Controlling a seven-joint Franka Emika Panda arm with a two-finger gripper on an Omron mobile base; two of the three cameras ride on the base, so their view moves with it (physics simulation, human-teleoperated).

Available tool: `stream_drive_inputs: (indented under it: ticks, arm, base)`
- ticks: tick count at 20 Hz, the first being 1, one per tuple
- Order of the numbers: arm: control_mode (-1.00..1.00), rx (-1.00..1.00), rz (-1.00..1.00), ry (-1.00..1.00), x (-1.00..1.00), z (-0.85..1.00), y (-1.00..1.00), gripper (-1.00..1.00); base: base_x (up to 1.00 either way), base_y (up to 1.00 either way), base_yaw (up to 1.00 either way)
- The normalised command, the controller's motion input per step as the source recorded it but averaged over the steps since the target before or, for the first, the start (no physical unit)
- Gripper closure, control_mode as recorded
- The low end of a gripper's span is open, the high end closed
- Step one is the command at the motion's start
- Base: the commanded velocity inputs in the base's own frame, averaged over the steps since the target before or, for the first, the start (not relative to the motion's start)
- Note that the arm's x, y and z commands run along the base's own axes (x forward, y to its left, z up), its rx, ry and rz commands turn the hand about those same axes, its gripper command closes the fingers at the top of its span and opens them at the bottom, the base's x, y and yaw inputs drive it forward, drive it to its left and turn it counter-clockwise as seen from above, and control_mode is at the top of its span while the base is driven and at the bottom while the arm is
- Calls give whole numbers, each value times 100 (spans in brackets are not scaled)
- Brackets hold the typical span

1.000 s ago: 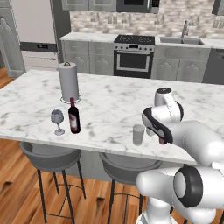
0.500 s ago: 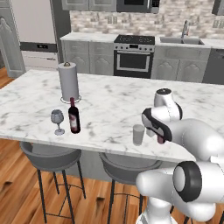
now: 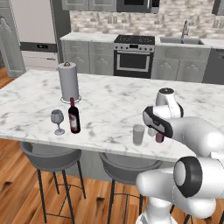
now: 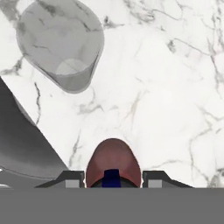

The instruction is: There is a wine glass and glass cup on the dining counter. Place the wine bottle next to the wine glass and the juice bottle next to the glass cup.

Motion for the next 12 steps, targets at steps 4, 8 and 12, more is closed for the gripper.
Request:
stream_drive_inputs:
  ticks: [4,8,12]
  arm:
    - [-100,8,13,1,4,-8,1,100]
    - [-100,12,13,3,5,-14,2,100]
    - [-100,9,13,0,2,-16,3,100]
  base:
    - [0,0,0]
    - [0,0,0]
    - [0,0,0]
